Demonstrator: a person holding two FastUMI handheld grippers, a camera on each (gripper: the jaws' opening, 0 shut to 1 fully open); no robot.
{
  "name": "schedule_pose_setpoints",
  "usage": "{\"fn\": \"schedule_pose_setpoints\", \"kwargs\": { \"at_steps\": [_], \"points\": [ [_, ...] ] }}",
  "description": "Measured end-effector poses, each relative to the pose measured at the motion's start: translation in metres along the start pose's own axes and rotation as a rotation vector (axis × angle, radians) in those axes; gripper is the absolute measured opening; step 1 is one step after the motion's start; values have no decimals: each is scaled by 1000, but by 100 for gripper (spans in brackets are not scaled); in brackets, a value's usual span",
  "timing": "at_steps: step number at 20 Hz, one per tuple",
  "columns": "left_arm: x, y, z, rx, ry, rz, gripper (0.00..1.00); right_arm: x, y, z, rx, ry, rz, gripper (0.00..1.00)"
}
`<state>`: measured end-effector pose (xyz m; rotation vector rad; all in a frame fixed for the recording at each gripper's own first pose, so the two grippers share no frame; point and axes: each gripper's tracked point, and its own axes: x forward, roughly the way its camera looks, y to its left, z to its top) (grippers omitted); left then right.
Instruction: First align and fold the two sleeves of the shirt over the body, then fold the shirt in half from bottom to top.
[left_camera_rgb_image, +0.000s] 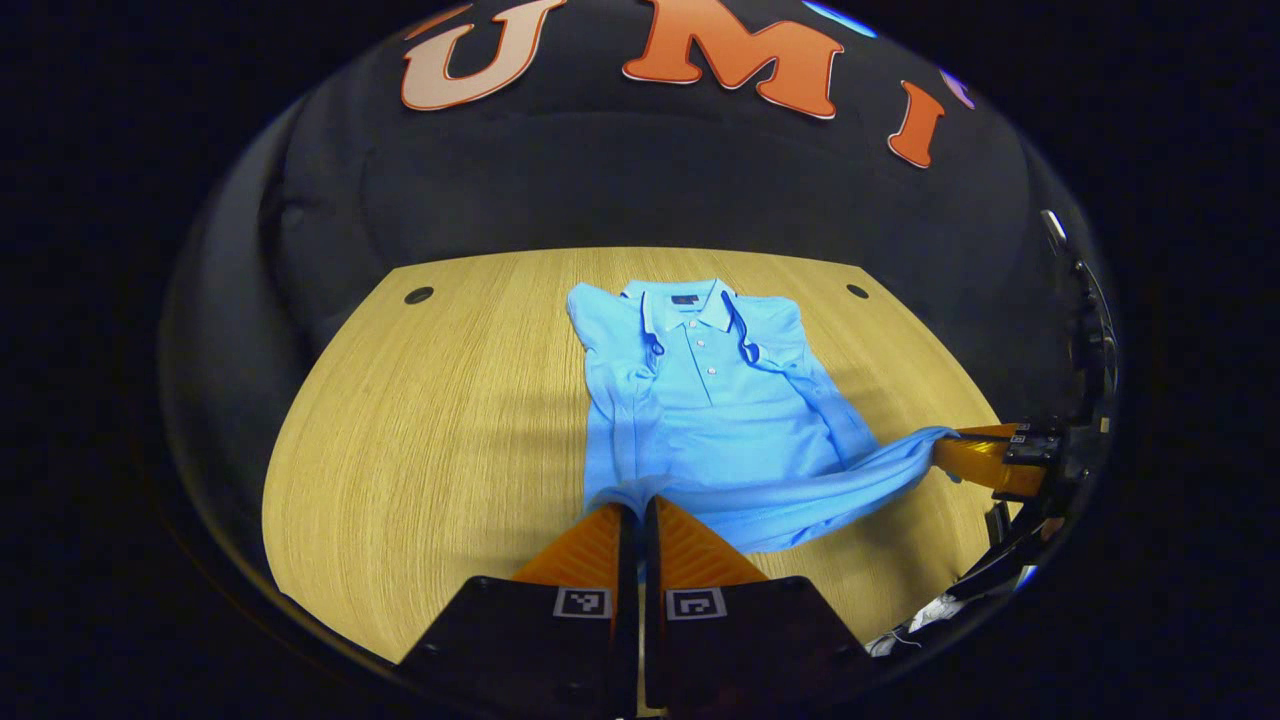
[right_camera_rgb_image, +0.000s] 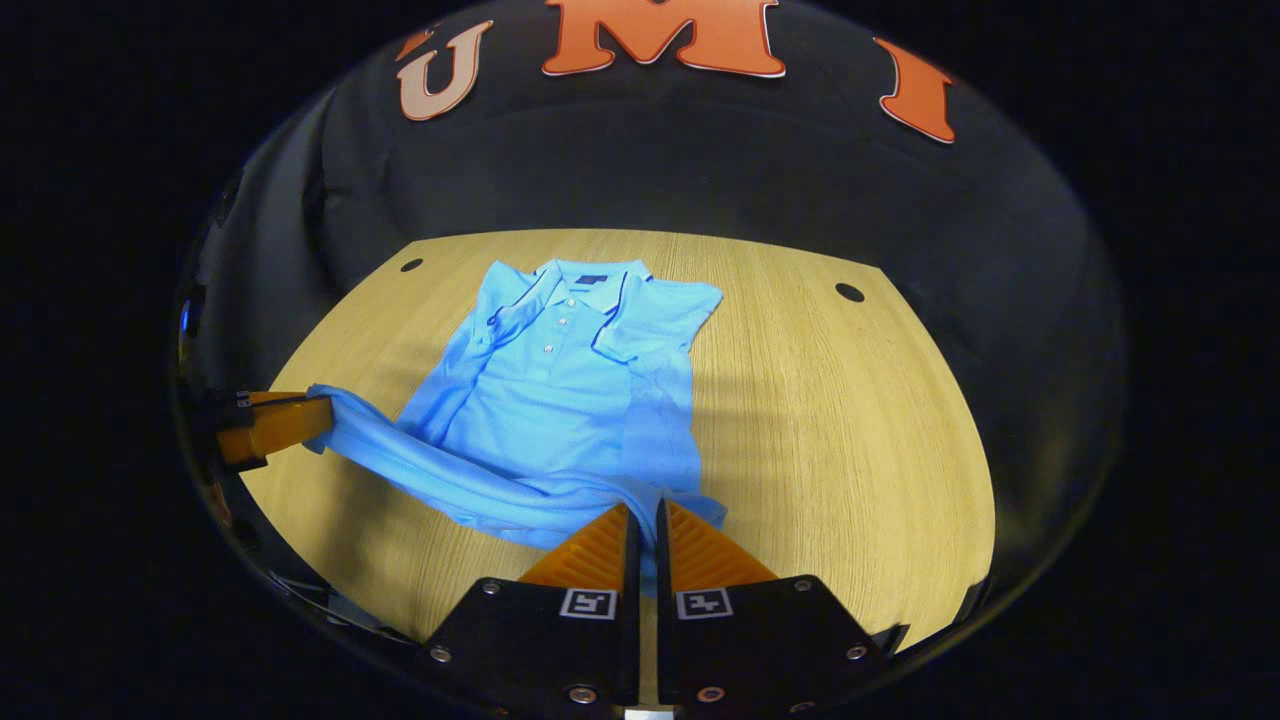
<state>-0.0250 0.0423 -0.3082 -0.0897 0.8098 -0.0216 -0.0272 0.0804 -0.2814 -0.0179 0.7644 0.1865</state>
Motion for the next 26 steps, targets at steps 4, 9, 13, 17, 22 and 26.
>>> {"fn": "schedule_pose_setpoints", "kwargs": {
  "at_steps": [4, 9, 13, 17, 22, 26],
  "points": [
    [21, 13, 41, -16, -37, -10, 6, 12, -4, 38, -5, -30, -16, 7],
    [55, 25, 89, -26, -69, -28, 6, 39, -8, 80, -2, -49, -29, 7],
    [87, 34, 134, -5, -107, -32, 7, 63, -15, 126, -16, -84, -45, 8],
    [122, 44, 170, -15, -131, -30, 6, 92, -23, 171, -15, -117, -58, 7],
    [168, 53, 213, 29, -164, -22, 6, 131, -29, 206, -48, -136, -88, 7],
    [204, 56, 243, 71, -188, -18, 5, 165, -40, 231, -57, -145, -119, 7]
  ]
}}
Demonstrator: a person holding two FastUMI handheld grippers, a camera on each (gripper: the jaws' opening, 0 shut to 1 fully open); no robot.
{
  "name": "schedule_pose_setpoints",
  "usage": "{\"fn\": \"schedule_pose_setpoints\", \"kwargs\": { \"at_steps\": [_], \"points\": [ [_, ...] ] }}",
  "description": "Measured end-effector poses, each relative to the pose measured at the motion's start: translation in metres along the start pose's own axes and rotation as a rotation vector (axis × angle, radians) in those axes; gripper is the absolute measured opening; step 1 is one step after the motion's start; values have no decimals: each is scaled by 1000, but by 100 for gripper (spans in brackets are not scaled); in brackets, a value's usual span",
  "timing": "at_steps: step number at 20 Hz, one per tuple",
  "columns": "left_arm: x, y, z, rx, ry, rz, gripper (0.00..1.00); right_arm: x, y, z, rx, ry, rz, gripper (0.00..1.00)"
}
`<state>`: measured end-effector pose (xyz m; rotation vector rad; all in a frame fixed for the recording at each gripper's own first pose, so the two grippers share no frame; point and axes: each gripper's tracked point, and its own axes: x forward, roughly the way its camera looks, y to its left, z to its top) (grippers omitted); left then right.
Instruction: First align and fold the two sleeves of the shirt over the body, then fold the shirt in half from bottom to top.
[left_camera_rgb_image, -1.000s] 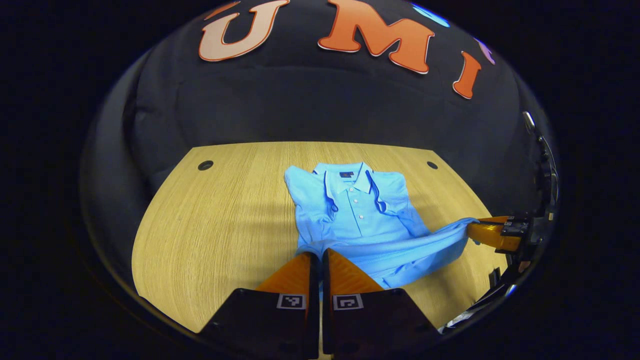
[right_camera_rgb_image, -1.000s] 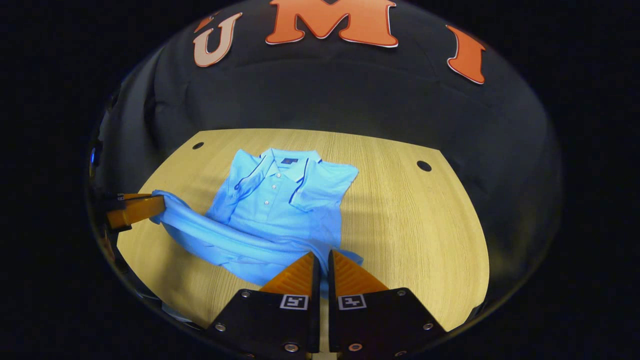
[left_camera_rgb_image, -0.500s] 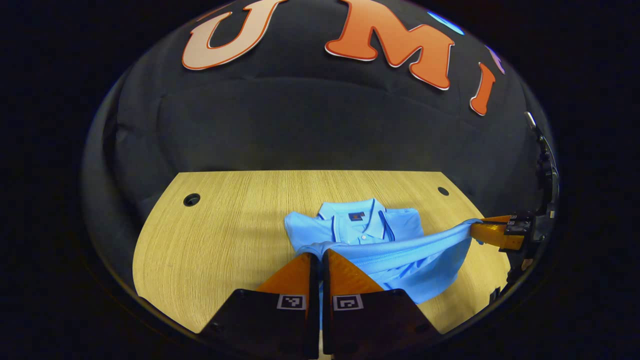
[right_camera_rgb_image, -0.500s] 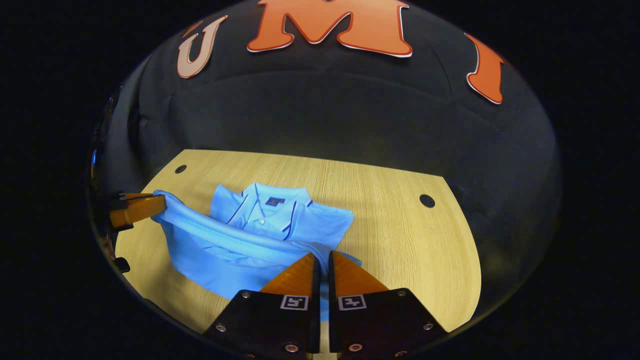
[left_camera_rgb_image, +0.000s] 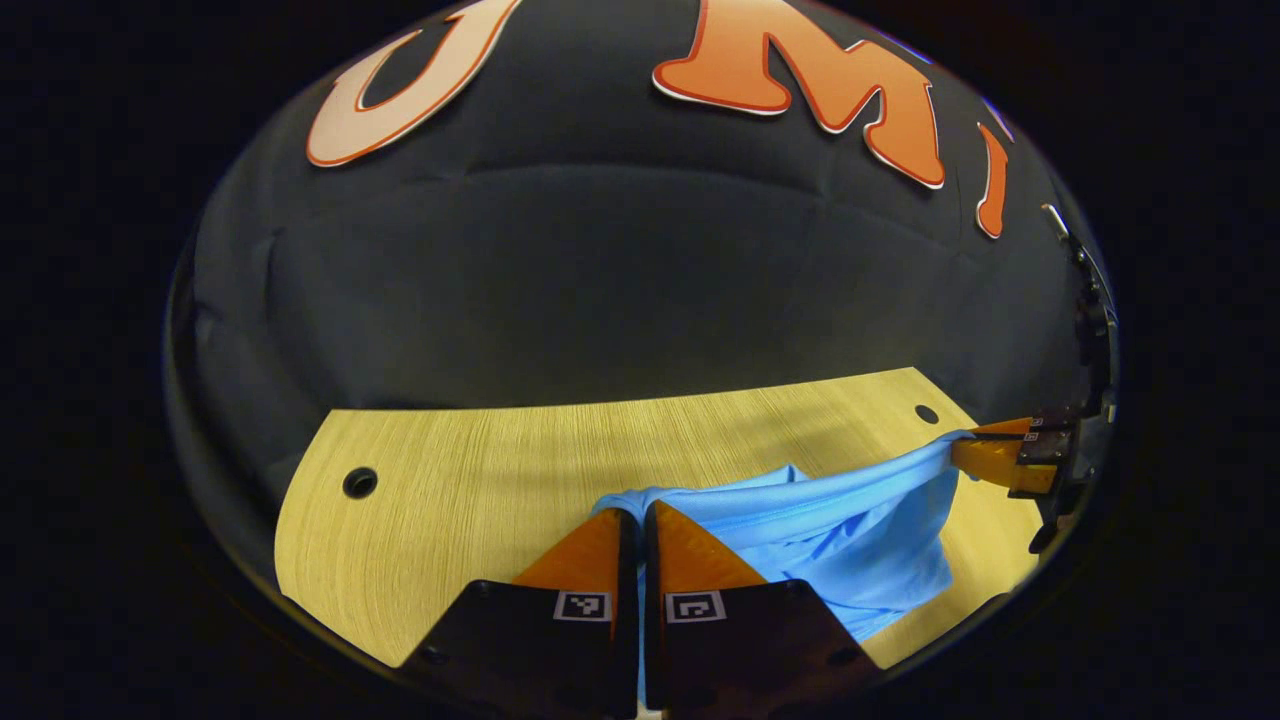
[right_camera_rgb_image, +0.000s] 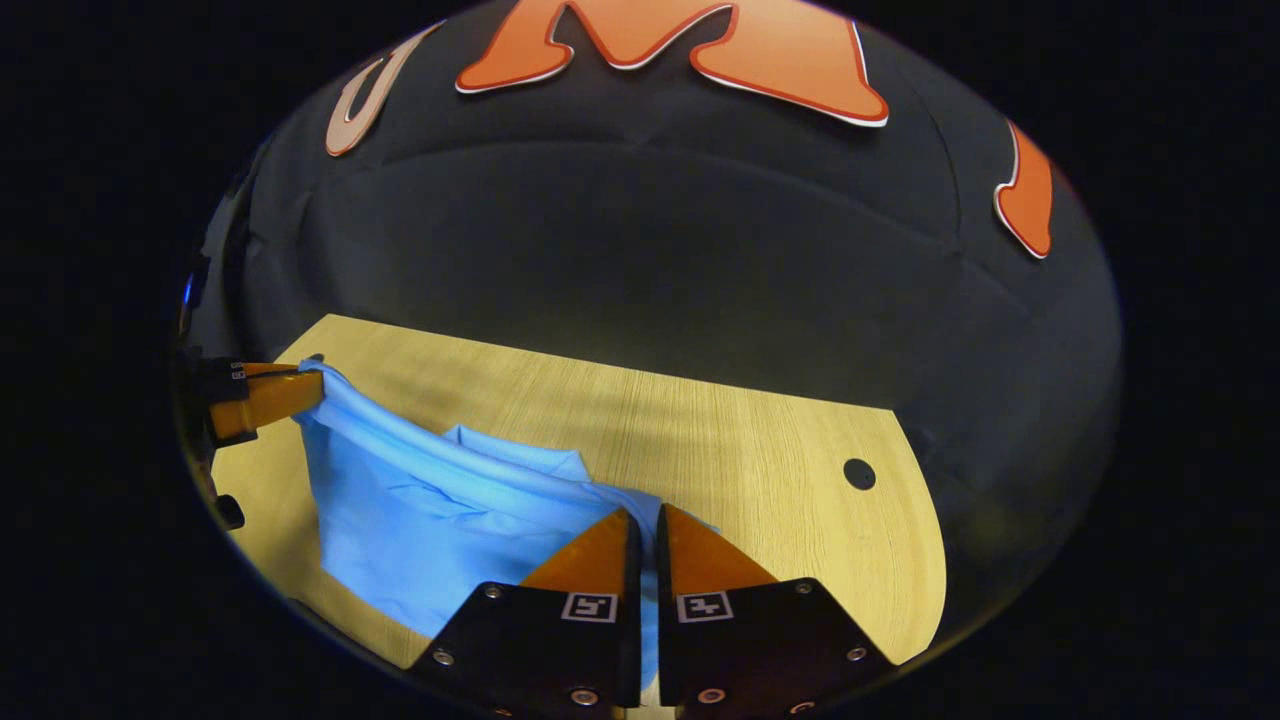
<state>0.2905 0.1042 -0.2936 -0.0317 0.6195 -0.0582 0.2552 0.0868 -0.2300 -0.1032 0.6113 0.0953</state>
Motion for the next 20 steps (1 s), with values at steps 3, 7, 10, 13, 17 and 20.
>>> {"fn": "schedule_pose_setpoints", "kwargs": {
  "at_steps": [3, 7, 10, 13, 17, 20],
  "points": [
    [25, 1, -2, 60, 23, 15, 6, 28, -2, 7, 9, 7, 0, 7],
    [38, 1, -22, 48, 85, 33, 43, 31, -4, -1, -35, 27, -27, 31],
    [19, 4, -23, 29, 90, 50, 69, 11, -5, 7, -51, -10, -22, 72],
    [-12, 5, -12, -3, 59, 70, 87, -19, -11, 16, -25, -49, -16, 91],
    [-72, 1, 10, -16, -41, 109, 86, -74, -22, 25, -23, -137, -17, 98],
    [-122, -15, 23, 12, -129, 129, 90, -125, -28, 31, -35, -219, -11, 99]
  ]
}}
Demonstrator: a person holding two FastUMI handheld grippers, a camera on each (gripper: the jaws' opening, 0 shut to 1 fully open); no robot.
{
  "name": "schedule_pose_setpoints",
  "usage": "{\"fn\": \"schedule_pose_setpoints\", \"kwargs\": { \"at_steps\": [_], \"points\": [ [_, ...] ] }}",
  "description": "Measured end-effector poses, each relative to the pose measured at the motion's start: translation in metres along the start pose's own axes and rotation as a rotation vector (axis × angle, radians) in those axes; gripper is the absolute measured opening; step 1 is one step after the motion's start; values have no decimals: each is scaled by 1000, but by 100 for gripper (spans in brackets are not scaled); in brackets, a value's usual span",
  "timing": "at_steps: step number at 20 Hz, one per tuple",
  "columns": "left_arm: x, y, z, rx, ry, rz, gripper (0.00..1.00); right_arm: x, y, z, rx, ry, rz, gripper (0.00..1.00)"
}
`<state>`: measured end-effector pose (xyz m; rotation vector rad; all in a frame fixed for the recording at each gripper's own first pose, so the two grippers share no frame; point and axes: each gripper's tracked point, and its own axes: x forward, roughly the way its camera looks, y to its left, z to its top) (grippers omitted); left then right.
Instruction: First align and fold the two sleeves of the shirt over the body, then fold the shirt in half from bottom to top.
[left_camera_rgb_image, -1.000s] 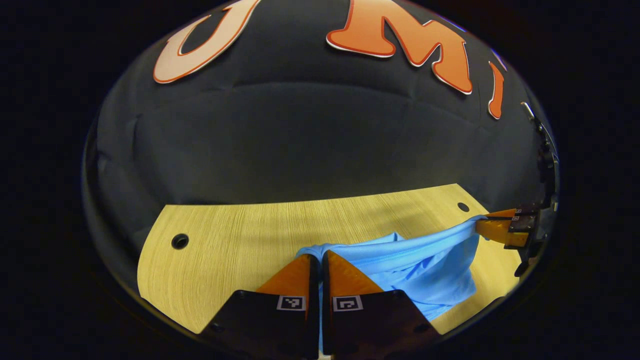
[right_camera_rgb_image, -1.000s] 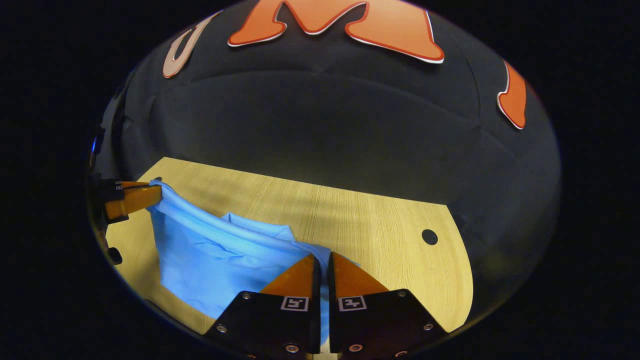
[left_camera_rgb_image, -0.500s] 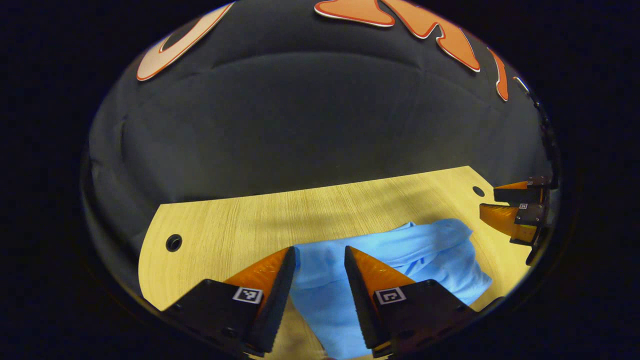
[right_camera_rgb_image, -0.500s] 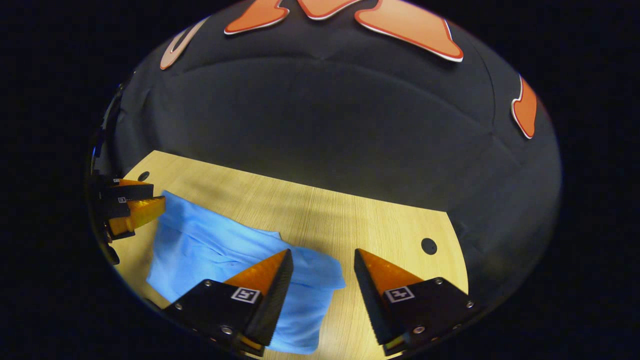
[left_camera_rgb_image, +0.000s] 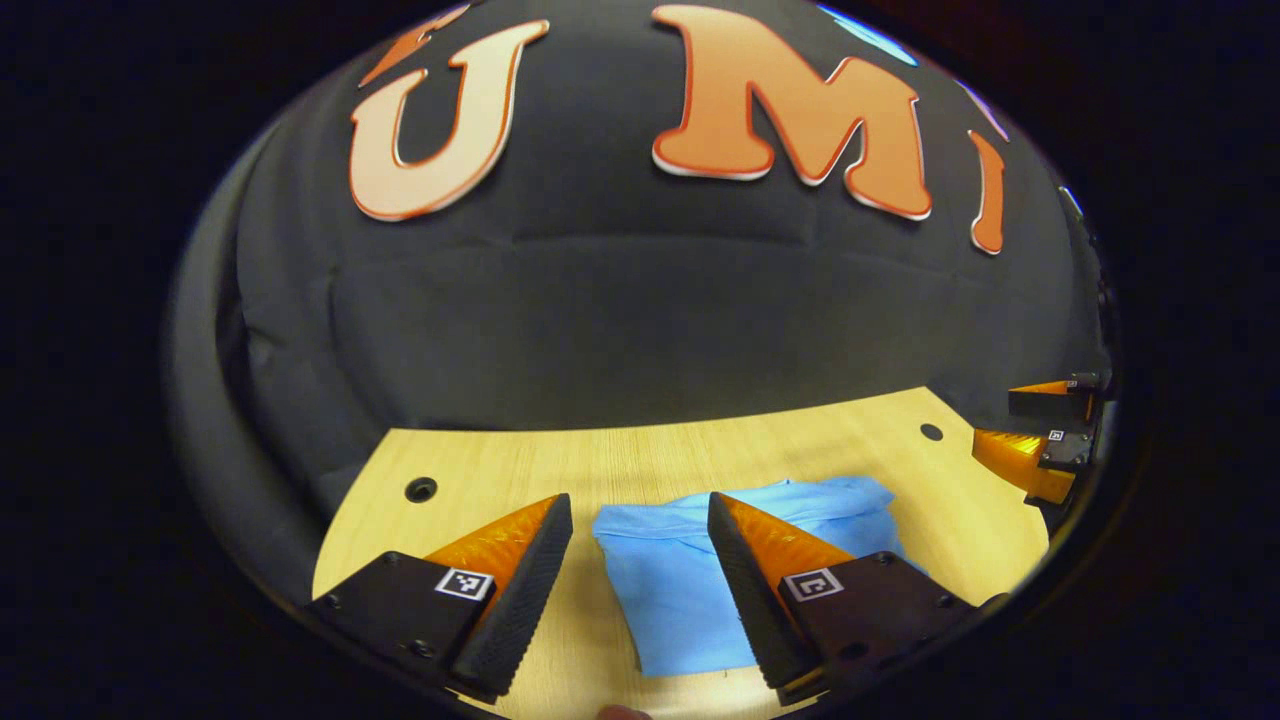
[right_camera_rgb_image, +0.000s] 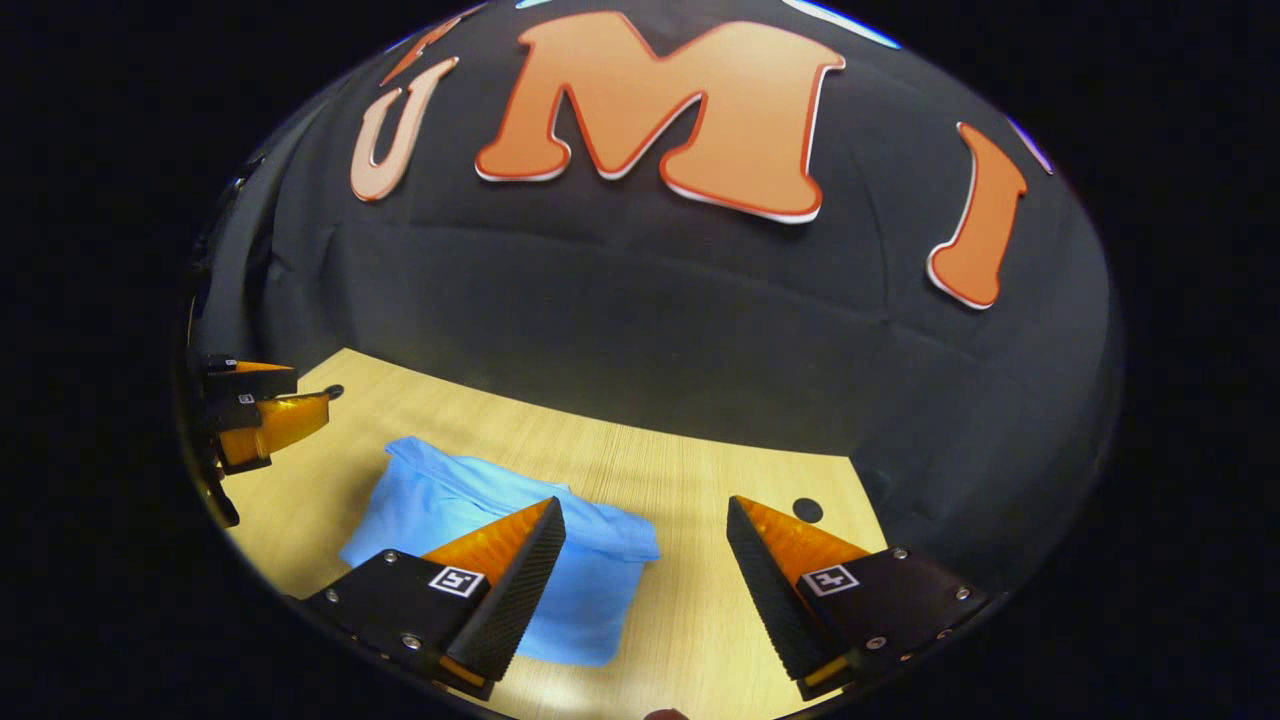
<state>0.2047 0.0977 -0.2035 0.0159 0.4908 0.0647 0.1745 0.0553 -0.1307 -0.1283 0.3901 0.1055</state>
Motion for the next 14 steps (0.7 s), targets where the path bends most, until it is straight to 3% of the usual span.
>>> {"fn": "schedule_pose_setpoints", "kwargs": {
  "at_steps": [6, 14],
  "points": [
    [-112, -28, 30, 21, -147, -13, 91, -93, 6, 24, -38, -167, 23, 99],
    [-259, -55, 43, 35, -360, 54, 89, -203, 13, 15, -52, -291, 76, 99]
  ]
}}
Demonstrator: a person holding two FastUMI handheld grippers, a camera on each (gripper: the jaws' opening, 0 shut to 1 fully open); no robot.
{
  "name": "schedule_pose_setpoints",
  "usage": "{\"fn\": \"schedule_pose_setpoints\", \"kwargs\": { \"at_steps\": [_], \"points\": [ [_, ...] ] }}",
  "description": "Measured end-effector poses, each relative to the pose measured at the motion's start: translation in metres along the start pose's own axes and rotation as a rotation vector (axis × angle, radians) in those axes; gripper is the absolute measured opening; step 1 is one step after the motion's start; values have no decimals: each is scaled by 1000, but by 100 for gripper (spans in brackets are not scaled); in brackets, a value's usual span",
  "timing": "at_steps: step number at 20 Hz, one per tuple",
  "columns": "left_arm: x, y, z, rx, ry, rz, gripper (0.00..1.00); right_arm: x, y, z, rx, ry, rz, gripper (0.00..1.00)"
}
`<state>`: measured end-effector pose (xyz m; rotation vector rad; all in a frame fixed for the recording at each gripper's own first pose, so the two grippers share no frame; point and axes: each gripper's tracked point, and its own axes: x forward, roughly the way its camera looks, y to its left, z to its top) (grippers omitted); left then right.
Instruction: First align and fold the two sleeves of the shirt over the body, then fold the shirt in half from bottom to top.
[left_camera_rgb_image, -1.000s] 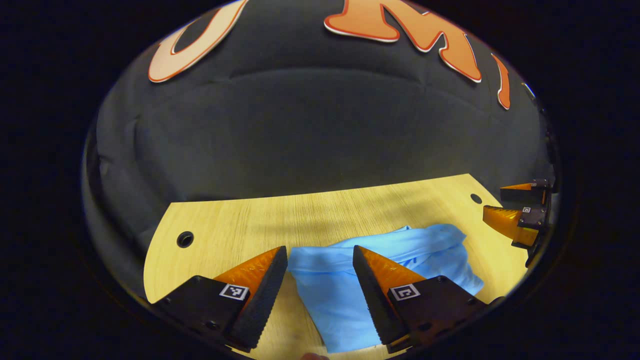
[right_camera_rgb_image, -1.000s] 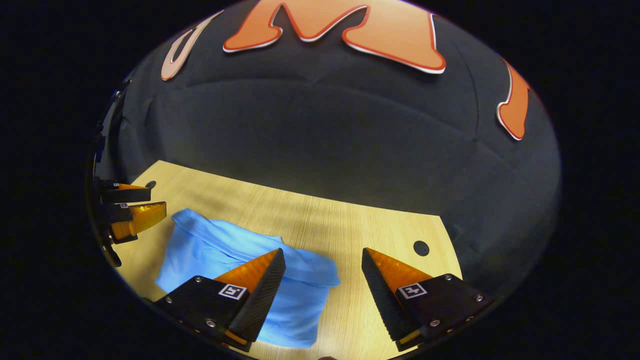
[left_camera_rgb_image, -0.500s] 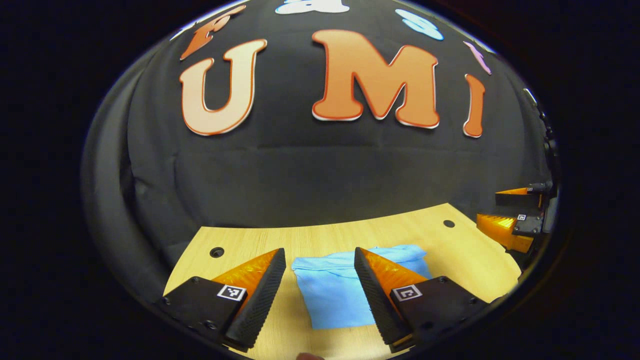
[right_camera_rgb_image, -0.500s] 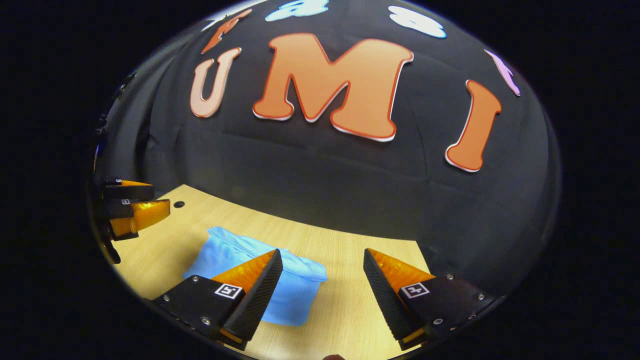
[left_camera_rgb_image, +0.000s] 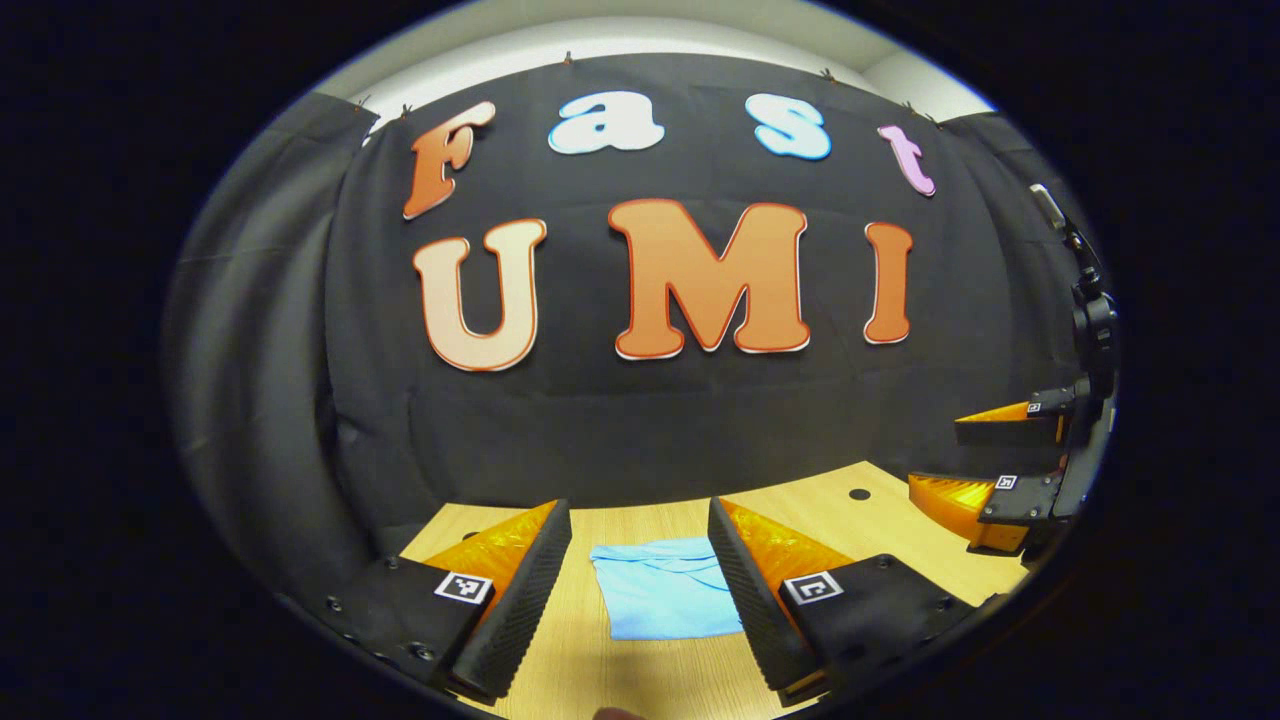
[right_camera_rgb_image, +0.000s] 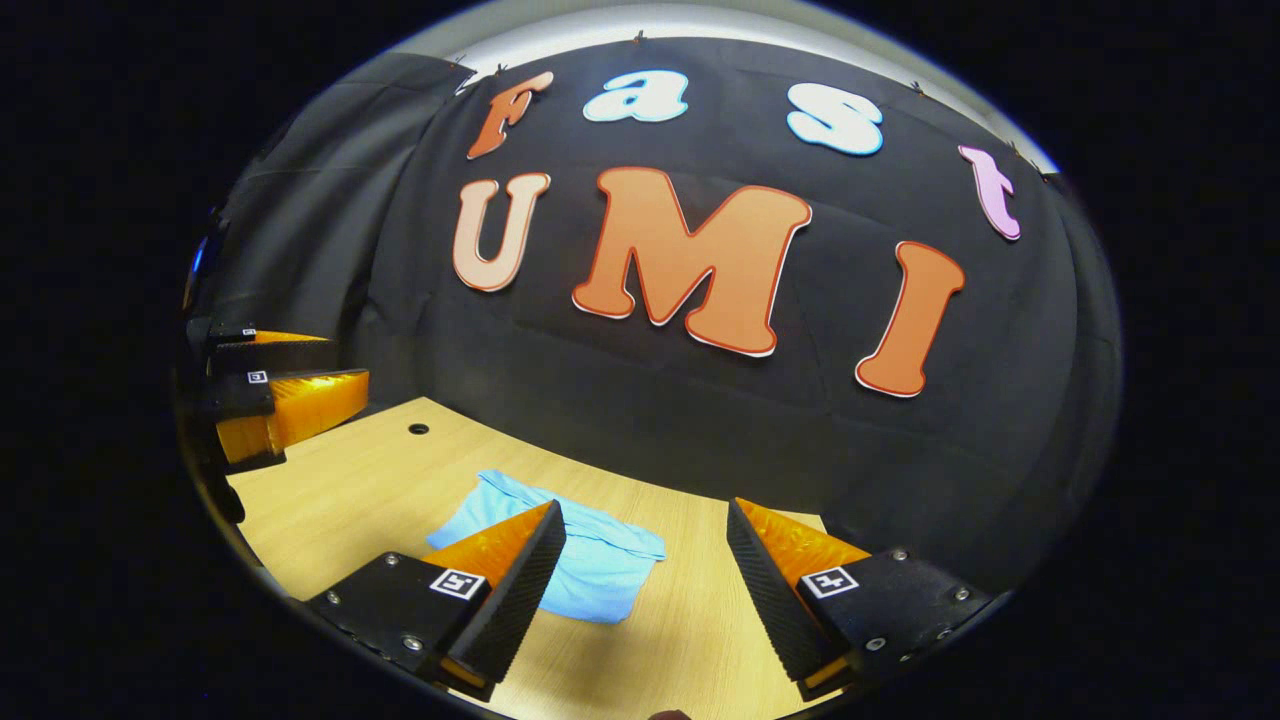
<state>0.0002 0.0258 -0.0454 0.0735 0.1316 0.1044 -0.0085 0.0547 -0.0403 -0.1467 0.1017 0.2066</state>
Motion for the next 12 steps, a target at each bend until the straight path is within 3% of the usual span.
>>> {"fn": "schedule_pose_setpoints", "kwargs": {
  "at_steps": [7, 12],
  "points": [
    [-80, -15, 17, -24, -110, -2, 90, -69, 19, 21, 2, -136, 42, 99],
    [-116, -14, 45, 35, -240, 18, 88, -93, 17, 20, 26, -161, 19, 99]
  ]
}}
